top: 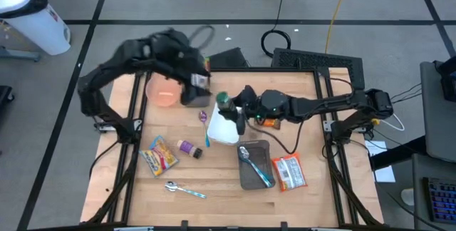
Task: Pick & Place Food Item
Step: Put the green seasoning bottle into the white bin
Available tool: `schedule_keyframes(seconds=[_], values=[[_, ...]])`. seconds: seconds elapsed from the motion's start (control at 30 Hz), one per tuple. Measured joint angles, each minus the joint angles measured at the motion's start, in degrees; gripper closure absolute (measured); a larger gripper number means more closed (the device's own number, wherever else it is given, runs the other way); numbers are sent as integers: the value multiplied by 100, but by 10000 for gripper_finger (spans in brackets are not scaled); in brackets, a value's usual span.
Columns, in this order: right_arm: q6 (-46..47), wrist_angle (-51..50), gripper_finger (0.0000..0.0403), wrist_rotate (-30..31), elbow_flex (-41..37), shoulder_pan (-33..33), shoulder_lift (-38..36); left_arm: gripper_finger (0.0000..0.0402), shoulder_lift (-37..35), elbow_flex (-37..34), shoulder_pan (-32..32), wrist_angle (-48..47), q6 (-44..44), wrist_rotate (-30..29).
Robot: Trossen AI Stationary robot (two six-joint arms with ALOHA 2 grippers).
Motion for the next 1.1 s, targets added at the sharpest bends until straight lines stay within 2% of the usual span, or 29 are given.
schedule_keyframes(seconds=[0.1, 0.23, 0.43, 0.6, 0.8, 1.1], values=[[-27, 392, 211, 0, -7, -76, -120, 69, -354, -243, 155, 46, -212, 183], [-28, 835, 211, -8, -9, -171, -277, 83, -772, -976, 187, 567, -474, 476], [110, 1525, 211, -168, -5, -255, -270, 94, -1332, -2529, 112, 2418, -1130, 903], [185, 1754, 211, -168, -4, -250, -286, 87, -1445, -3362, 73, 3792, -1730, 1216], [228, 1879, 211, -164, -7, -245, -278, 78, -1296, -3886, -121, 5004, -2150, 1330], [226, 2091, 211, -166, -7, -245, -273, 91, -804, -3920, -259, 6046, -2452, 1385]])
